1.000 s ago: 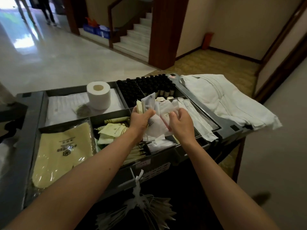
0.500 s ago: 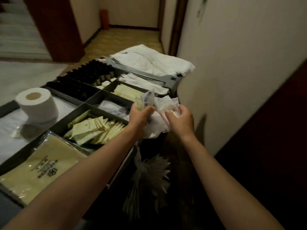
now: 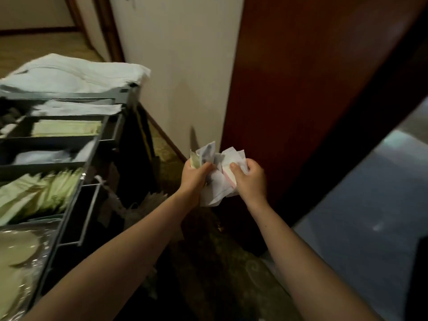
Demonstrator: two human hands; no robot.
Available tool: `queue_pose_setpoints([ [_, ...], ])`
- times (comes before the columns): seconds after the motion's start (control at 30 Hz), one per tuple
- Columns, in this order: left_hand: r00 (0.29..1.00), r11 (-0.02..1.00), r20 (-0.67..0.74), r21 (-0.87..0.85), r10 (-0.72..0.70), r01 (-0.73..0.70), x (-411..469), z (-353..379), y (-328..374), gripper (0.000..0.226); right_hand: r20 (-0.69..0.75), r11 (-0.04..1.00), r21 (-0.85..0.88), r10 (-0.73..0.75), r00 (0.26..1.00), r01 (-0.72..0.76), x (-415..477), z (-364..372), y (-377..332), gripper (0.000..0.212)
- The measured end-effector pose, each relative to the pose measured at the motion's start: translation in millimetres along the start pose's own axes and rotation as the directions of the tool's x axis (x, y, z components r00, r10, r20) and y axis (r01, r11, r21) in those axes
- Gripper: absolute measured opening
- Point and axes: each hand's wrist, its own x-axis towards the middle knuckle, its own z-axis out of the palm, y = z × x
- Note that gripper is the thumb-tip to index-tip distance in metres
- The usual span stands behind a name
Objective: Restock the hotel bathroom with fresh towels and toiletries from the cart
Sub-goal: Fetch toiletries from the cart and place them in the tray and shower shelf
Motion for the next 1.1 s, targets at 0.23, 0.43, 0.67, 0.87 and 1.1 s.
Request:
queue_pose_setpoints([
  [0.23, 0.977, 0.998, 0.210, 0.047, -0.040, 0.031, -49.1, 112.0, -31.5, 0.022, -0.129, 0.994, -0.039, 0.094, 0.987, -0.100, -20.5, -119.1, 51.8, 0.024],
  [0.43, 0.949, 0.992, 0.315, 0.120, 0.001, -0.040, -115.6, 218.7, -60.4, 0.028, -0.215, 0.984, -0.036, 0.160, 0.963, -0.172, -42.4, -239.1, 96.3, 0.023],
  [0.67, 0.900, 0.990, 0.435, 0.135, -0.020, -0.043, -189.6, 342.1, -108.7, 0.028, -0.313, 0.963, 0.015, 0.261, 0.913, -0.270, -74.0, -370.0, 160.9, 0.017],
  [0.87, 0.843, 0.987, 0.526, 0.160, -0.107, 0.026, -230.6, 438.0, -142.0, 0.024, -0.415, 0.944, 0.047, 0.317, 0.853, -0.327, -89.1, -466.4, 205.9, 0.025],
  [1.1, 0.785, 0.971, 0.603, 0.237, -0.143, -0.005, -230.0, 538.4, -168.9, 0.025, -0.502, 0.929, 0.142, 0.365, 0.784, -0.341, -65.2, -539.6, 256.5, 0.020],
])
